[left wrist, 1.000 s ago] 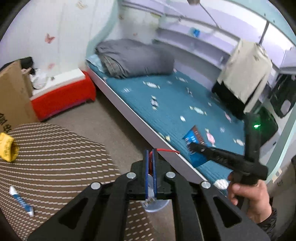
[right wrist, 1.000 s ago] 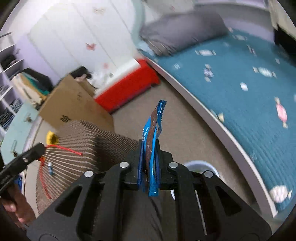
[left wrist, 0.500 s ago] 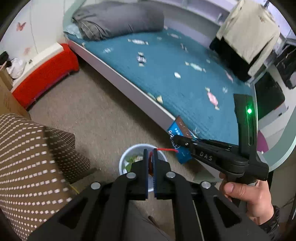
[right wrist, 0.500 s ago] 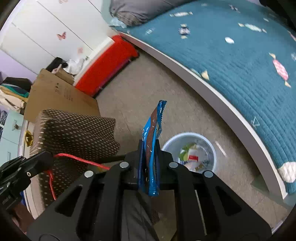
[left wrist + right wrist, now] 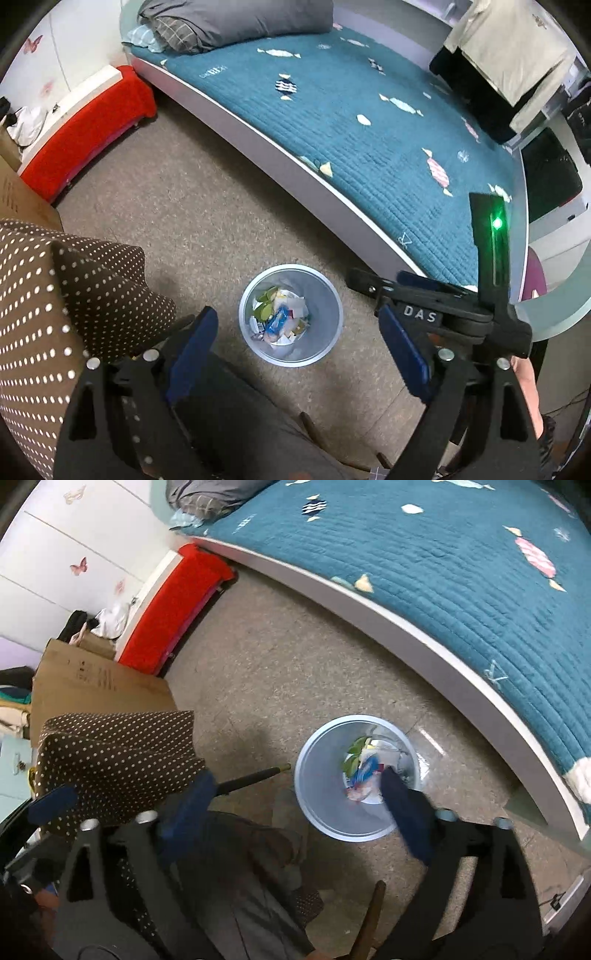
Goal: Collect trash
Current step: 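Carry wrapper and string to the trash bin and open both tools over it, then move both empty tools back over the table, then grasp the white-blue tube with the right tool while the left tool grasps the orange cap, then carry the tube and orange cap to the trash bin and open both tools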
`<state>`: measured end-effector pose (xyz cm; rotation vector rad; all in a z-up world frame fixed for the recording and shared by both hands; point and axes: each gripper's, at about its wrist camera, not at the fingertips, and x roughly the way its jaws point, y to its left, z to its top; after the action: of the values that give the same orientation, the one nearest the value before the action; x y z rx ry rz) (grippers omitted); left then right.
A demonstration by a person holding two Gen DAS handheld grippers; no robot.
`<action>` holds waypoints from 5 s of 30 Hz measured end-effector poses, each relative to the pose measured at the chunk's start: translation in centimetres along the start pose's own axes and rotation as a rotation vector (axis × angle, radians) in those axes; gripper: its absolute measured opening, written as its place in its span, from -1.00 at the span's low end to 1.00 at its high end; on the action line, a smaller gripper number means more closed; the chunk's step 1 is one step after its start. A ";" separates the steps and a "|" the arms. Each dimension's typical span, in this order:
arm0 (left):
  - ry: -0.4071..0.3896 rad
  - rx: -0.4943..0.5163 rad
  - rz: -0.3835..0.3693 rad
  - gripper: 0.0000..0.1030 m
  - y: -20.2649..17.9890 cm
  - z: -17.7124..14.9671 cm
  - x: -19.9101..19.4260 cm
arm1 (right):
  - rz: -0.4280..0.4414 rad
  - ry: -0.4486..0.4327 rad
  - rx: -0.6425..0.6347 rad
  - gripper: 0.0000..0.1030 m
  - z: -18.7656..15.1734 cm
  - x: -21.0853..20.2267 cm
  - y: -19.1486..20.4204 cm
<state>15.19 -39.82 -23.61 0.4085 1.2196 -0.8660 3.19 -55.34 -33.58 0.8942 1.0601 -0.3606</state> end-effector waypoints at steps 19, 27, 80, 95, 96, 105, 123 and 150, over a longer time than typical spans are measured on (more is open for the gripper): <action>-0.380 -0.097 0.099 0.81 5.0 -4.5 -14.8 | 0.073 -0.246 -0.235 0.88 -0.4 -10.9 13.9; -0.489 -0.227 0.174 0.85 10.8 -8.7 -20.6 | 0.178 -0.303 -0.439 0.88 -3.0 -13.6 23.0; -0.364 -0.644 0.499 0.22 43.9 -22.9 -20.8 | 0.283 0.027 -1.059 -0.77 -18.1 3.1 46.7; -0.481 -0.586 0.376 -0.45 34.3 -23.8 -24.0 | 0.276 -0.106 -0.977 -0.77 -15.0 -3.7 40.7; -0.495 -0.588 0.348 -0.45 33.4 -23.8 -24.2 | 0.279 -0.124 -0.969 -0.77 -14.7 -4.6 40.3; -0.589 -0.459 0.257 -0.44 24.0 -20.8 -26.5 | 0.320 -0.236 -0.876 -0.77 -11.6 -11.1 35.9; -0.570 -0.138 0.124 -0.44 11.1 -11.8 -23.8 | 0.221 -0.415 -0.535 -0.76 -3.4 -18.7 20.9; -0.099 0.100 0.033 -0.44 -1.4 -2.5 -2.6 | 0.070 -0.169 -0.167 -0.71 -1.1 -8.5 4.8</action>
<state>12.25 -38.03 -21.72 0.4598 1.0783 -0.9112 1.60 -52.87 -24.24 0.7361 0.8872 -0.2799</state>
